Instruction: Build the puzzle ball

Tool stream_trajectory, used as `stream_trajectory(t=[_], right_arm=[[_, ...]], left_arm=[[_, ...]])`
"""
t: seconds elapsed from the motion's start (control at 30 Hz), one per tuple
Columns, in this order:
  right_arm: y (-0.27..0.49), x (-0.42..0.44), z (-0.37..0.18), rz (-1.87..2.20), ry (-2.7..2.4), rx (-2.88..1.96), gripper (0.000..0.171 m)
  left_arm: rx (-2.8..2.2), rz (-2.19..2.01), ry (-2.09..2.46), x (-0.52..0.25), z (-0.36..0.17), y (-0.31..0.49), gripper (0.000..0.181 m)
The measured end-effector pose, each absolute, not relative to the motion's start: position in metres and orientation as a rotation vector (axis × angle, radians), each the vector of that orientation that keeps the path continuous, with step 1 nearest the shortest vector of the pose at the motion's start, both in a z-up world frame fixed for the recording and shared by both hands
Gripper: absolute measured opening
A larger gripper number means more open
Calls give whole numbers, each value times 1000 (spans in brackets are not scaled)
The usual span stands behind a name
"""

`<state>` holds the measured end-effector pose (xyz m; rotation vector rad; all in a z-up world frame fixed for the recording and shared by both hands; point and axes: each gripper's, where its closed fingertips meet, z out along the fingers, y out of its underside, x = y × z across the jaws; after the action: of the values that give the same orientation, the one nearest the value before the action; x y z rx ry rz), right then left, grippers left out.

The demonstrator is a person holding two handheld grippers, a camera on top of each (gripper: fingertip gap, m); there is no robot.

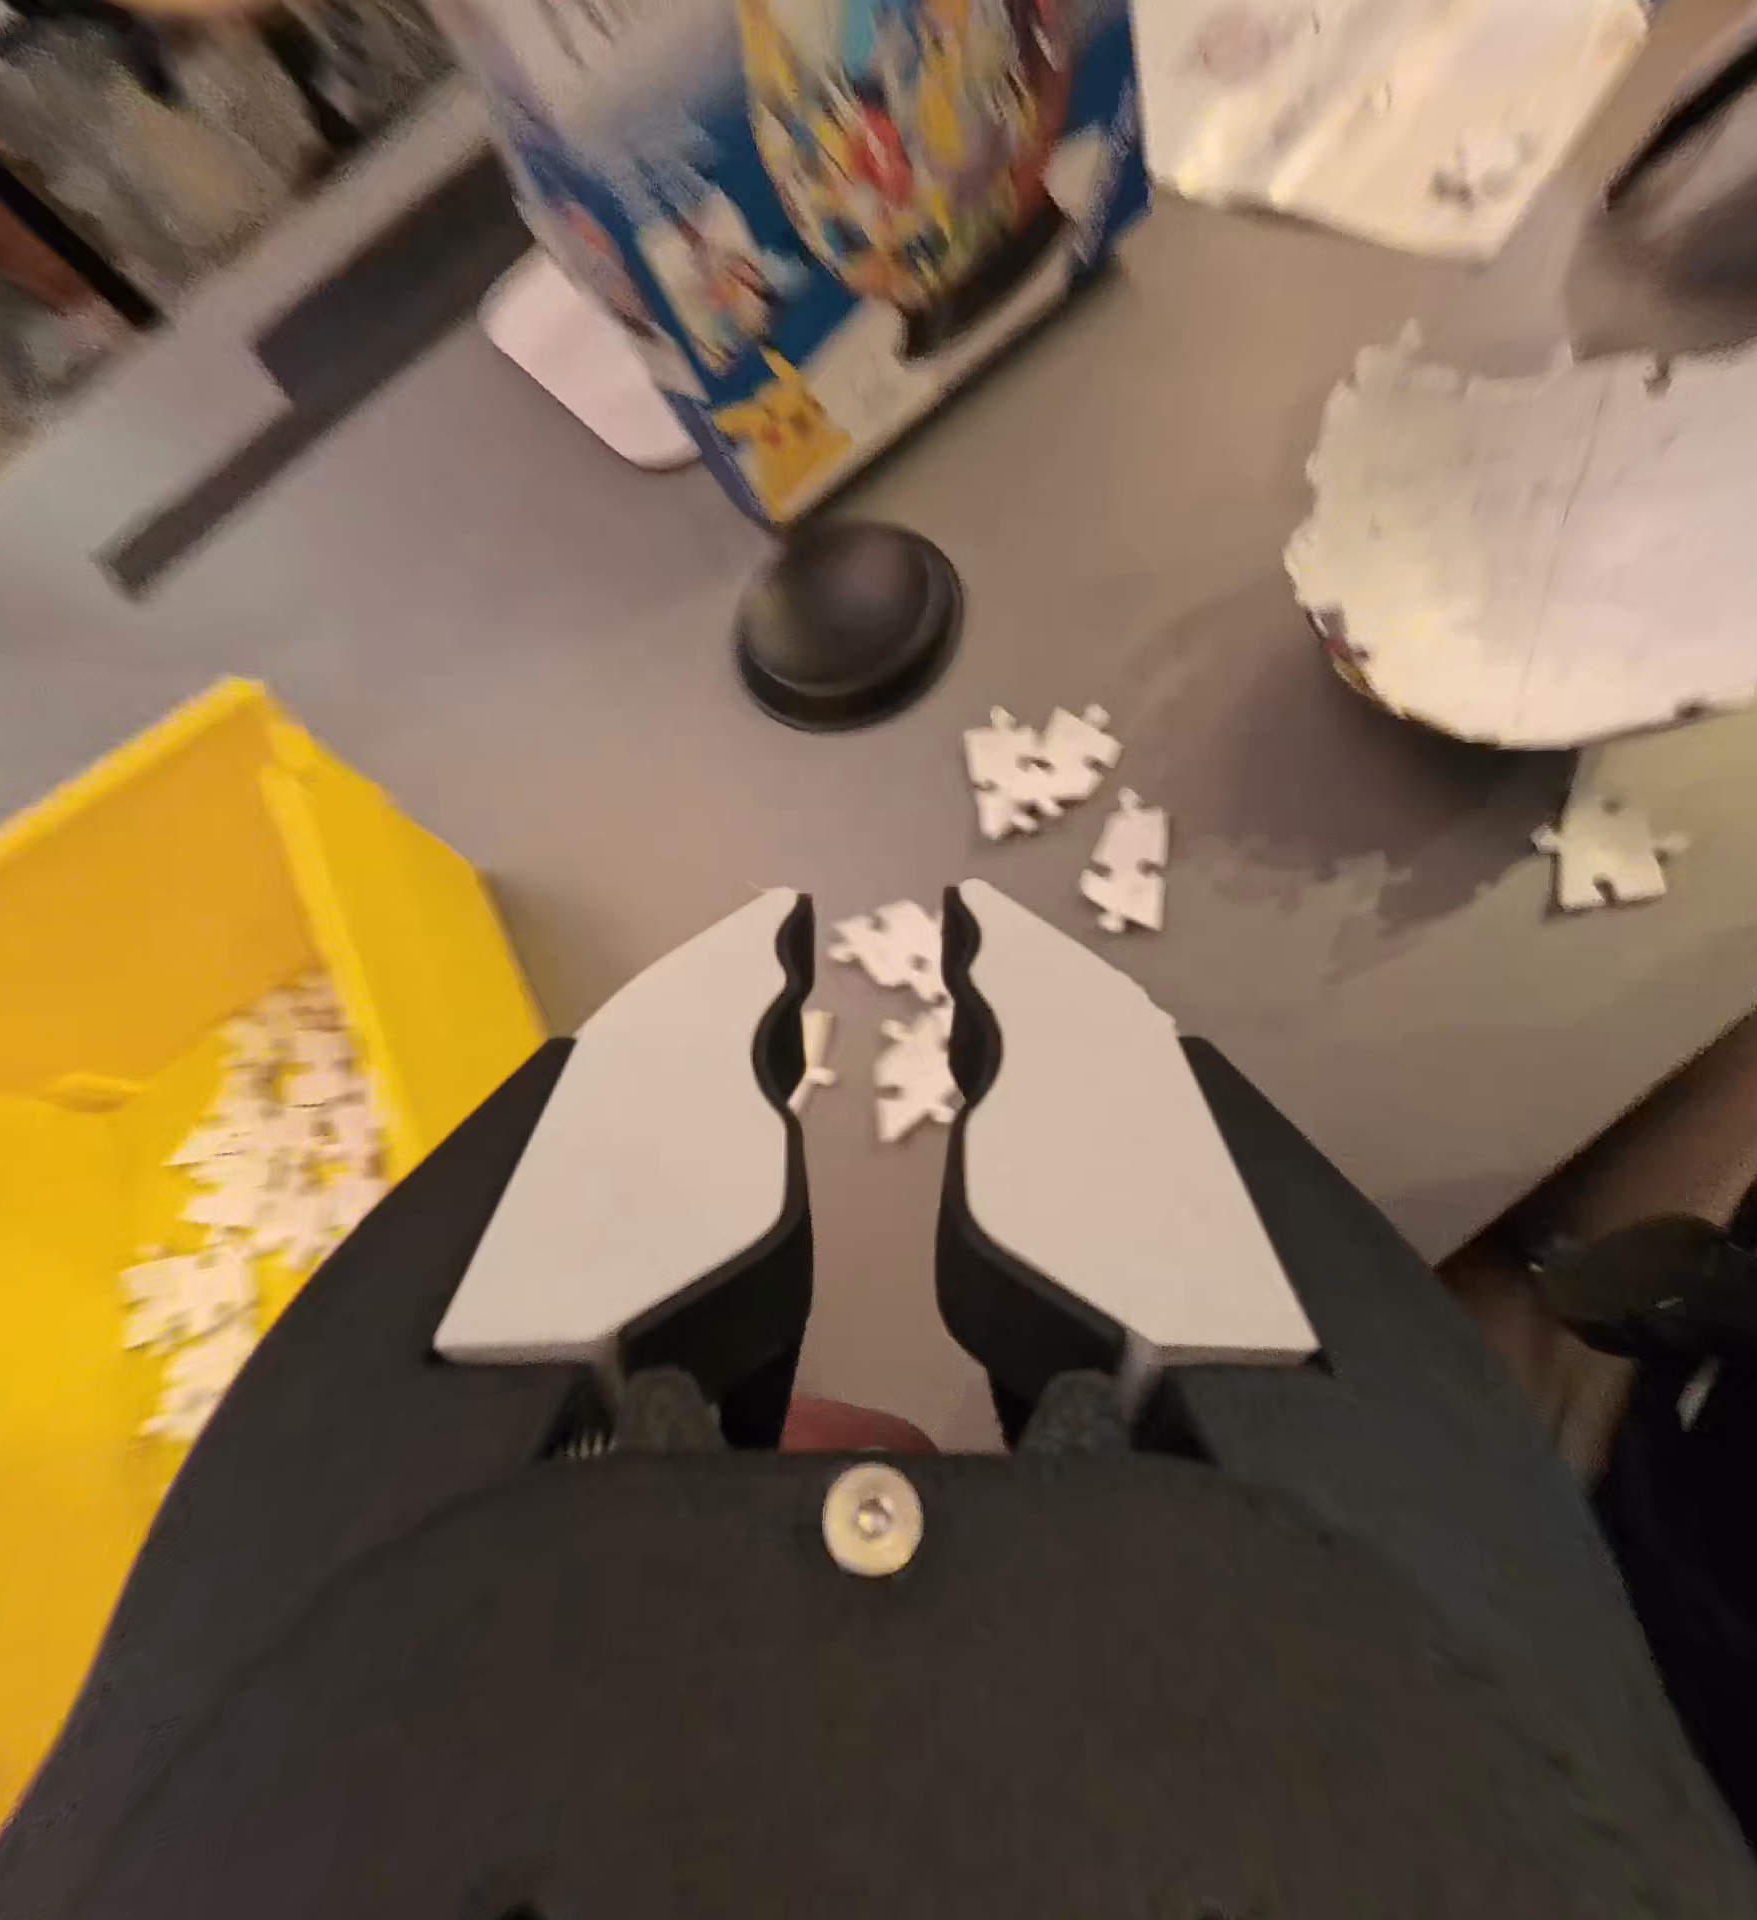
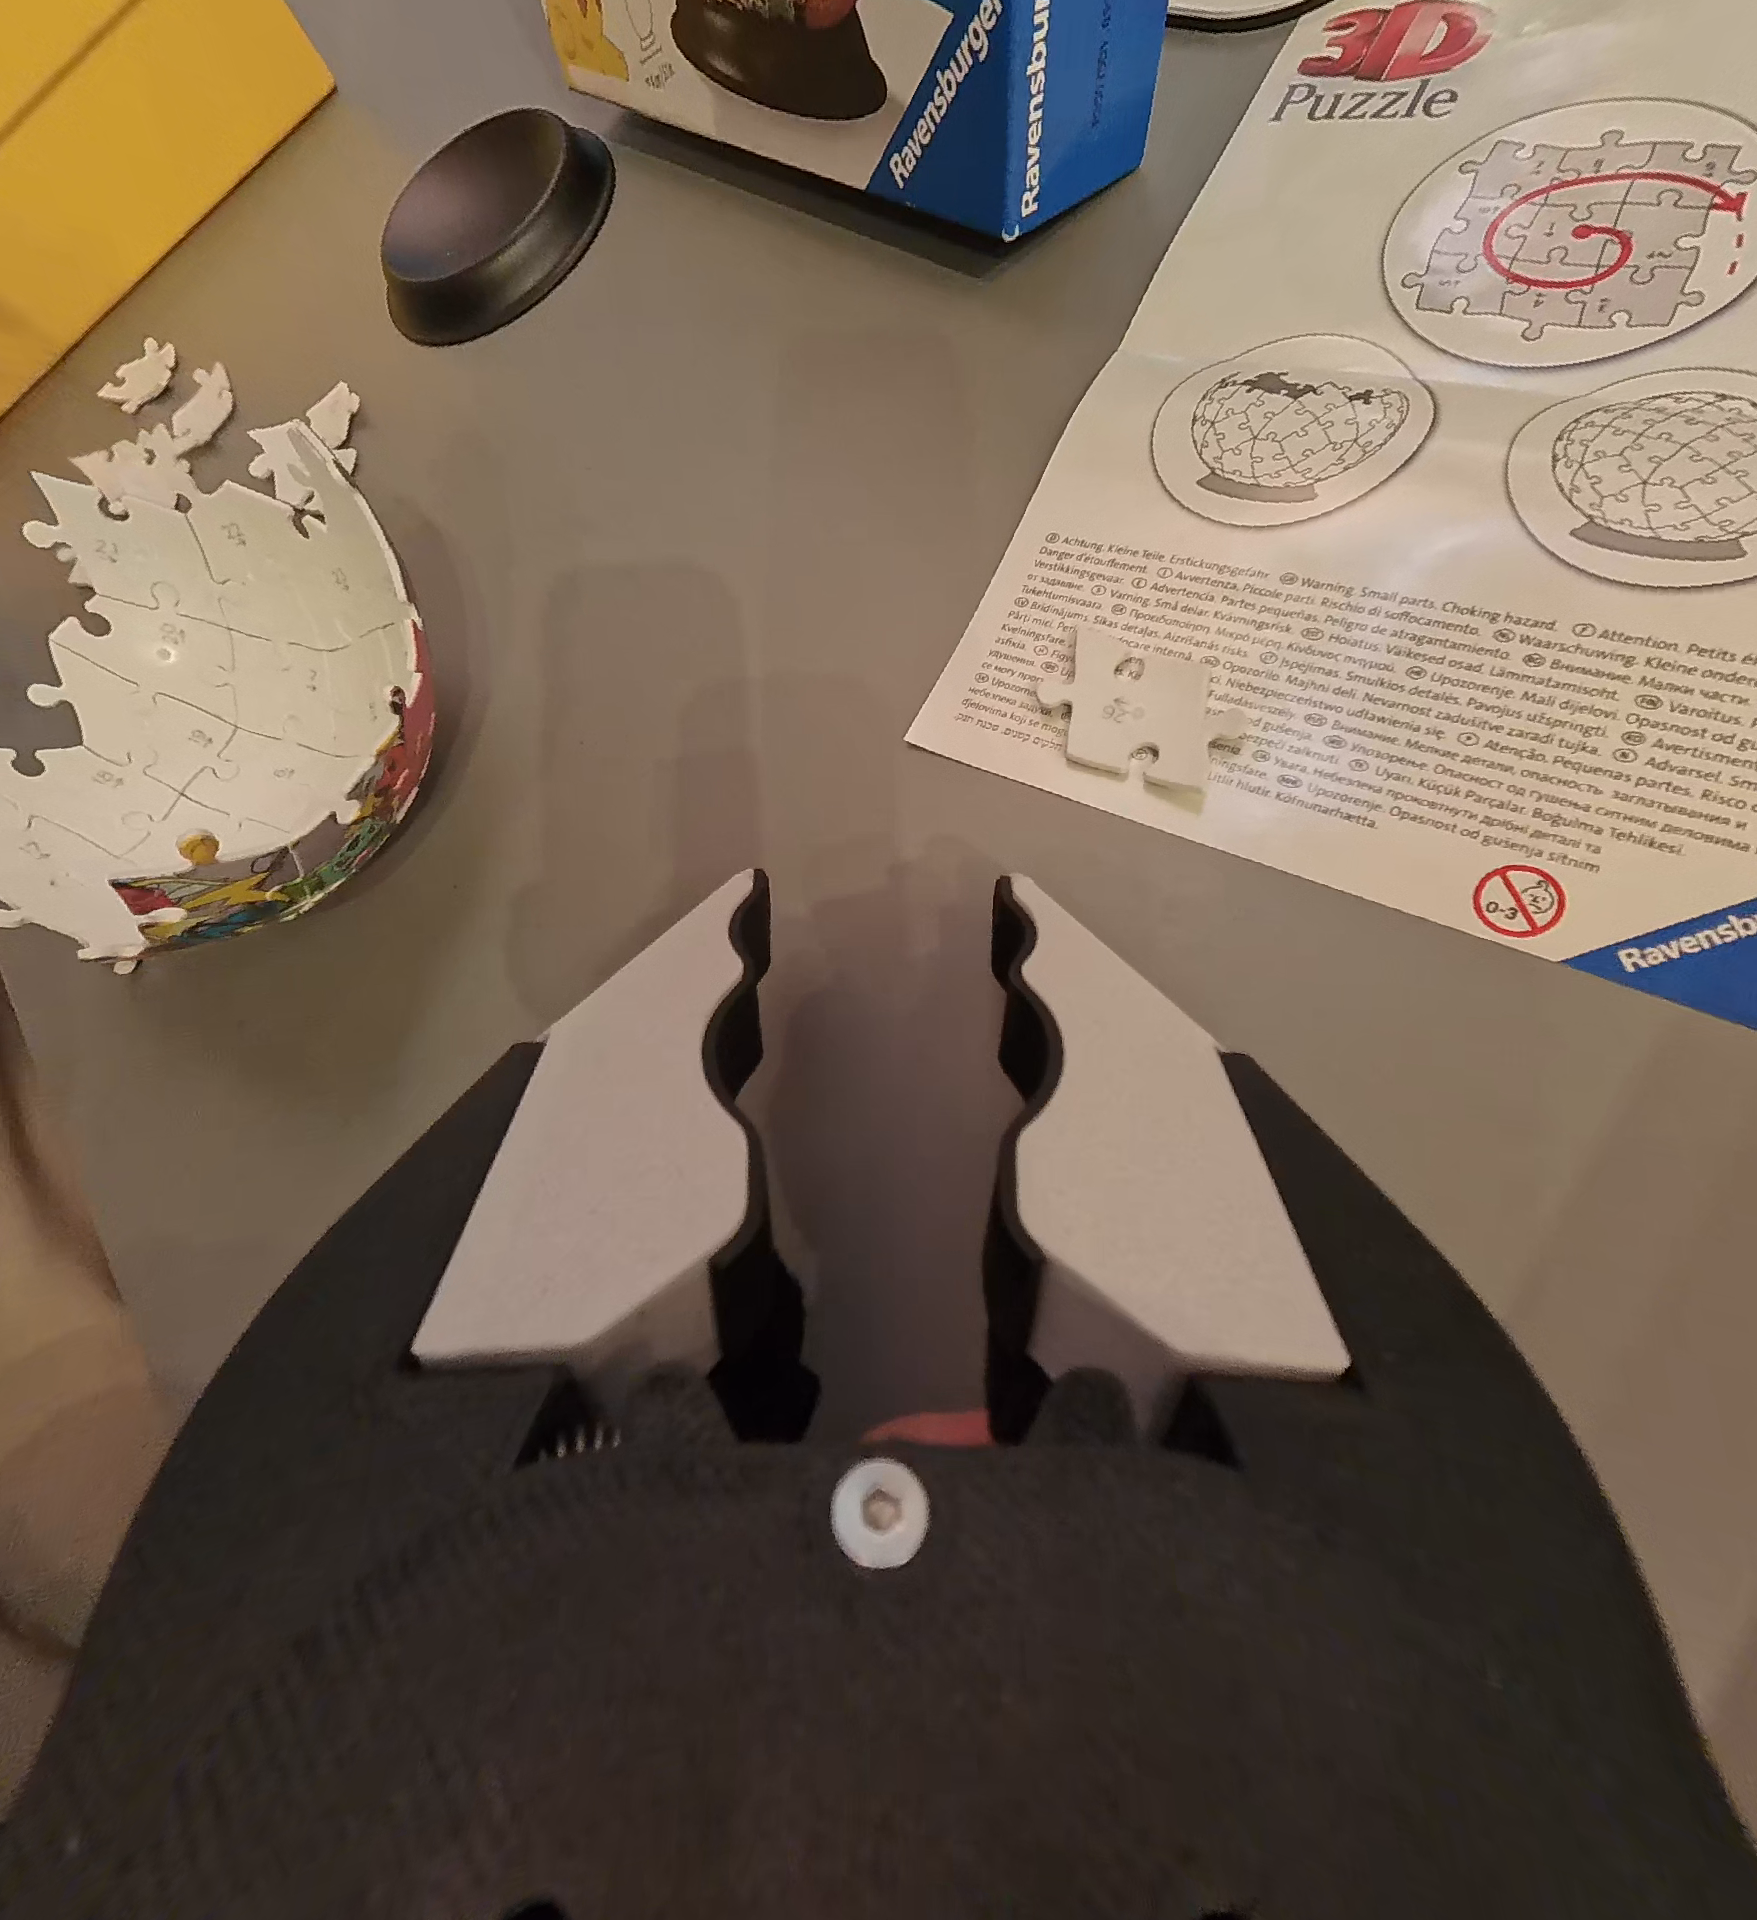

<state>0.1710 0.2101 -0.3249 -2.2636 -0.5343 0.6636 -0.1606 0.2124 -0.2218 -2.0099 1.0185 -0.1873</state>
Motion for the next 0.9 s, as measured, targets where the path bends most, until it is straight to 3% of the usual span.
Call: stream_trajectory(t=[0.13,0.33,0.6,0.9], right_arm=[[210,171,-325,664,-534,-2263,41],[211,172,-325,666,-528,-2262,41],[212,174,-325,659,-507,-2263,40],[216,177,-326,641,-477,-2271,37]], left_arm=[[-1963,2,873,-228,-181,242,20],[-2107,315,818,-339,-211,263,24],[-2212,290,893,-362,-271,279,28],[-2254,149,894,-364,-295,305,27]])
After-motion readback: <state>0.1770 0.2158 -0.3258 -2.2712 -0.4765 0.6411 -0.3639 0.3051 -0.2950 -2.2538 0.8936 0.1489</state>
